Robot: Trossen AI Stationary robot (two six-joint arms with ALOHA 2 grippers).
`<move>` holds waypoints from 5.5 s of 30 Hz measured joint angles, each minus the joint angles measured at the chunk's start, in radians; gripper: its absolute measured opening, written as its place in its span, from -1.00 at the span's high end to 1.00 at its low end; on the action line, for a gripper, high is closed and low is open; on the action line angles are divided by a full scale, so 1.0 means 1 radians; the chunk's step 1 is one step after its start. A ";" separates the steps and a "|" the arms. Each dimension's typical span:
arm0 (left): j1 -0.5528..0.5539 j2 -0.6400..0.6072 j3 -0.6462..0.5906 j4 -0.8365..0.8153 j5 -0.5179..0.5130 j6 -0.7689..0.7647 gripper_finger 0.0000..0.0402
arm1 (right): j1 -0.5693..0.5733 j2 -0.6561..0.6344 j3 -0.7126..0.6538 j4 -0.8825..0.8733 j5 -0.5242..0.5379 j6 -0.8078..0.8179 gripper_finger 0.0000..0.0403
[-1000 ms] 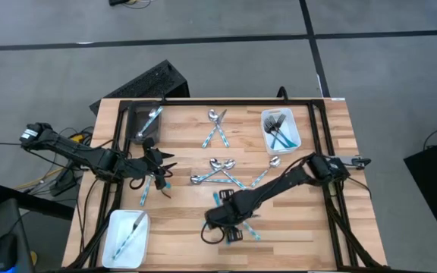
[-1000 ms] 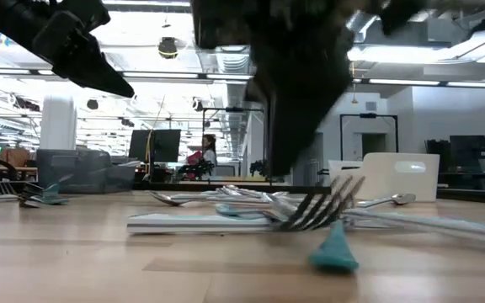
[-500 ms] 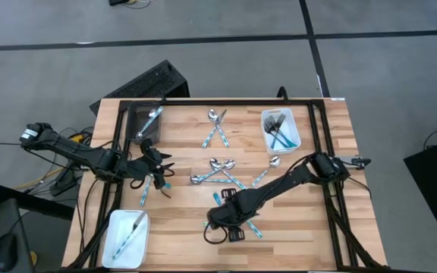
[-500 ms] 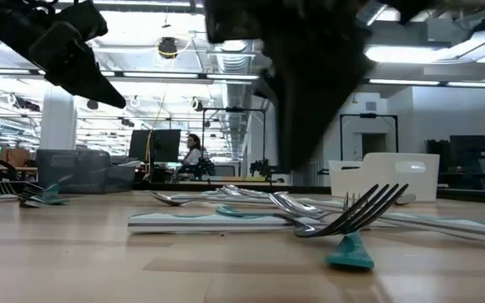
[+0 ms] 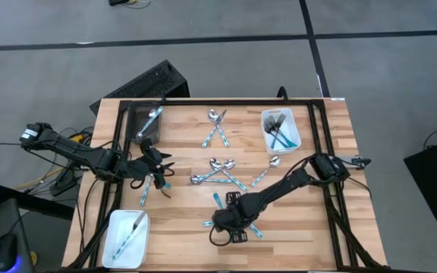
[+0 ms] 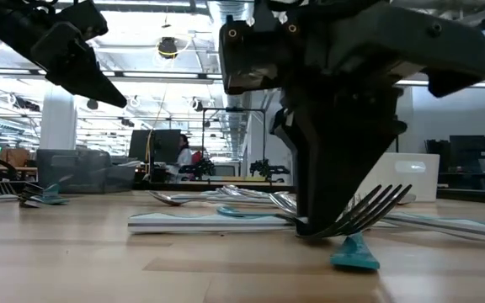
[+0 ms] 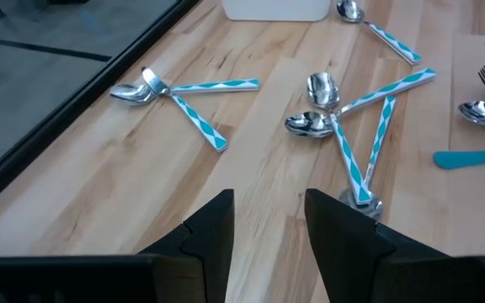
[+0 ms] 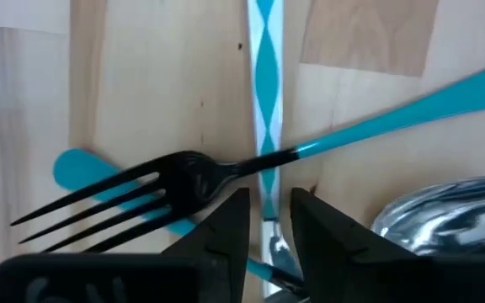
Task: Sort silverware by color (type)
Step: Put the light blue table knife into the bottom white bin
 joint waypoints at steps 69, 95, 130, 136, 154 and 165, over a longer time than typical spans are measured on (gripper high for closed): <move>0.000 0.000 0.000 -0.013 -0.026 0.002 0.33 | -0.093 0.001 0.071 0.154 0.127 -0.175 0.16; 0.000 0.000 0.000 -0.037 -0.028 -0.001 0.33 | -0.115 0.001 -0.026 0.219 0.103 -0.114 0.22; 0.000 0.000 0.000 -0.040 -0.029 -0.016 0.33 | -0.111 0.002 -0.040 0.184 0.104 -0.041 0.75; 0.000 0.000 0.000 -0.040 -0.029 -0.016 0.33 | -0.101 0.005 0.041 0.068 0.143 -0.050 0.75; 0.000 0.000 -0.023 -0.057 -0.044 -0.037 0.33 | -0.016 -0.193 0.064 0.129 0.476 -0.084 0.75; -0.002 0.009 -0.197 0.391 0.049 0.061 0.33 | 0.017 -0.432 -0.400 0.930 0.629 -0.217 0.75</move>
